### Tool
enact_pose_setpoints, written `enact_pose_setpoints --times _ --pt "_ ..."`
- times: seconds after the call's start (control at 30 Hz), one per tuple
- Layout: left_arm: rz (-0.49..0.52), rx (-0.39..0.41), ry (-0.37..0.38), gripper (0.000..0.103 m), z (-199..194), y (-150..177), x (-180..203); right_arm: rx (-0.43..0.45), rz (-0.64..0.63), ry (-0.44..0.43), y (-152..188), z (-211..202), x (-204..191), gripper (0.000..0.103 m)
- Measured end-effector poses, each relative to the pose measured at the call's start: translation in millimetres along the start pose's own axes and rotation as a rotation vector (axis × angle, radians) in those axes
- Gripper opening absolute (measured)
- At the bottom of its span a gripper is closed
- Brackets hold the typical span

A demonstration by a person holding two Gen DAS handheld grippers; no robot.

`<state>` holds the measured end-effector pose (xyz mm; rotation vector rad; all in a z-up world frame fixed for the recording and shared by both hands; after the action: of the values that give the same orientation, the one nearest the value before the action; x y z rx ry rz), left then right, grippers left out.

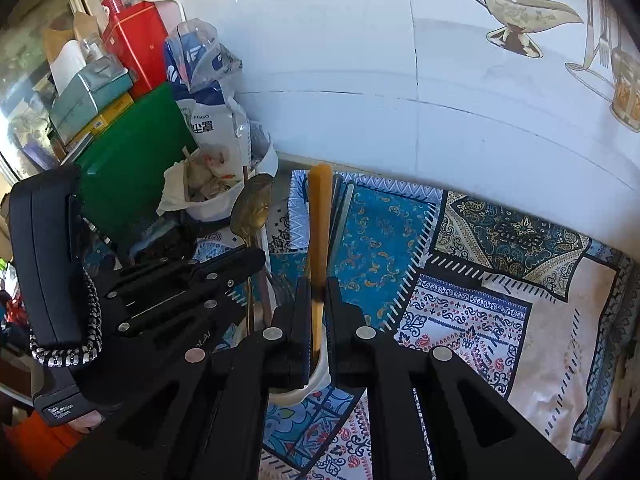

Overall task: Organize utensils
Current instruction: 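Lower the gold spoon and yellow chopstick into the white cup with both tools, then open both tools and move them back over the rug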

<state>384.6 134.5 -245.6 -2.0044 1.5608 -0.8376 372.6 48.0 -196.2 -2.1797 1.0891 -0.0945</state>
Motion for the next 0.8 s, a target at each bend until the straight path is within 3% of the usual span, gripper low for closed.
enact_pose_setpoints --times 0.23,0.33,0.57,0.8 --pt "0.004 -0.039 -0.011 0.001 -2.0 9.0 -3.8 -0.012 -0.028 0.008 2.9 -3.6 -5.5 0.007" --pt "0.006 -0.051 -0.022 0.002 -6.0 11.2 -5.5 -0.007 -0.033 0.015 4.9 -9.7 -6.4 0.013" --pt "0.029 -0.011 -0.034 0.003 -36.3 9.4 2.3 0.034 -0.042 0.053 12.2 -34.7 -6.6 0.022" --pt "0.059 0.031 -0.040 0.015 -70.4 9.3 19.7 0.095 -0.043 0.109 25.6 -70.0 -1.2 0.034"
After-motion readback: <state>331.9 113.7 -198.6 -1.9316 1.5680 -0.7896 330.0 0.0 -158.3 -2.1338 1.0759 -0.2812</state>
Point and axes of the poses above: each gripper's, at about its wrist camera, not at the fingertips, and z roughly the way its jaws point, x to its right, y to its underside, the point moved 5 cm from there along z, roughly the way its jaws point, and after that the axes turned 2 degrees about x, right-handed, at the moved point
